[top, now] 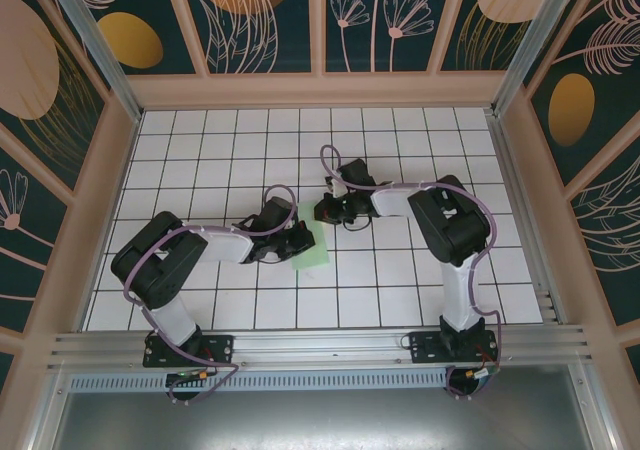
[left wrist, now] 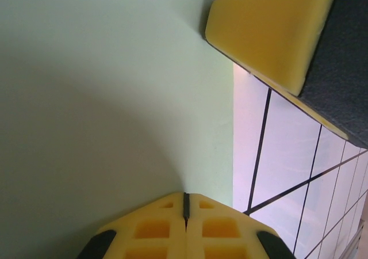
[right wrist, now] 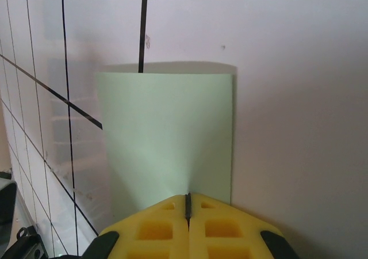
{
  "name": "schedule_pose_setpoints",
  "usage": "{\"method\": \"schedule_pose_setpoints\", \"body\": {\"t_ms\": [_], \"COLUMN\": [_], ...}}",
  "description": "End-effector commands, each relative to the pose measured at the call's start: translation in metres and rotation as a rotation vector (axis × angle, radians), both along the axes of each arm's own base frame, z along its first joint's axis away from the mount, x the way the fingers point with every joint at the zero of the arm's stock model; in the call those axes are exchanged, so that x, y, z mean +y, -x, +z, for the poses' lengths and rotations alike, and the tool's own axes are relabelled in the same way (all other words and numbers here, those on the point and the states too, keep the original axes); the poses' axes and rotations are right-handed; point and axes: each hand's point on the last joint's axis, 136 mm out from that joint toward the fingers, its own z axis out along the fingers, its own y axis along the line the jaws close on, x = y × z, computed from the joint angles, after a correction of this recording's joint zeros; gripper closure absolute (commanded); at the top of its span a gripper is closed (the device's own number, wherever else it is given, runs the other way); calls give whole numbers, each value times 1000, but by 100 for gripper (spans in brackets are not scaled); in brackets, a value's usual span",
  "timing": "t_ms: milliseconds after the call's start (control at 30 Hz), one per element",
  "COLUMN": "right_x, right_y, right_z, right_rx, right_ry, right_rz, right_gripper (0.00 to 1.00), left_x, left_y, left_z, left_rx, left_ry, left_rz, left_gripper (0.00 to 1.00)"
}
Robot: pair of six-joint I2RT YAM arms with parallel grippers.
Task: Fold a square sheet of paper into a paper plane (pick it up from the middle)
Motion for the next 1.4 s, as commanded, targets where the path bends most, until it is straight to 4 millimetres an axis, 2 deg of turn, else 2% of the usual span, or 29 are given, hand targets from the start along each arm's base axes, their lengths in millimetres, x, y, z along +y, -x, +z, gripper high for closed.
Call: {"method": "schedule_pose_setpoints", "body": {"t_ms": [0,33,67,333,433,533,600,733,800,900,967,1000,1133,1367], "right_x": [-9,-8,-19,-25,-21,-21,-22,-29,-33,-29,-25,-24,-13,-4], "right_y": [-33,-36,-49,-87,-96,-95,-89,-62,-45,-14,3,10,34,44], "right_z": [-10,-10,-10,-7,2,17,30,41,42,46,42,39,28,17], "right_rx": [-57,-63,-66,-97,-118,-139,-152,-147,-136,-124,-111,-102,-56,-30], "right_ry": [54,54,54,24,24,13,4,-3,-6,-50,-55,-48,-59,-50], "right_rz": [-82,-87,-125,-187,-181,-172,-162,-134,-113,-44,-15,-10,21,33], "right_gripper": [100,100,100,100,100,100,100,100,100,100,100,100,100,100], "left_x": [23,24,24,25,23,18,11,-11,-11,-7,-8,-8,-7,4], "left_y": [30,31,32,32,30,23,12,-22,-40,-61,-69,-71,-79,-81], "left_z": [-39,-40,-40,-40,-38,-30,-18,26,52,64,65,52,36,12], "left_rx": [136,140,140,139,131,100,58,-81,-154,-201,-212,-190,-160,-127], "left_ry": [-116,-117,-117,-117,-116,-103,-86,-25,-19,-29,-34,-57,-84,-137], "left_rz": [-3,-3,-2,-3,-6,-14,-22,-44,-2,53,62,62,82,122], "left_gripper": [100,100,100,100,100,100,100,100,100,100,100,100,100,100]}}
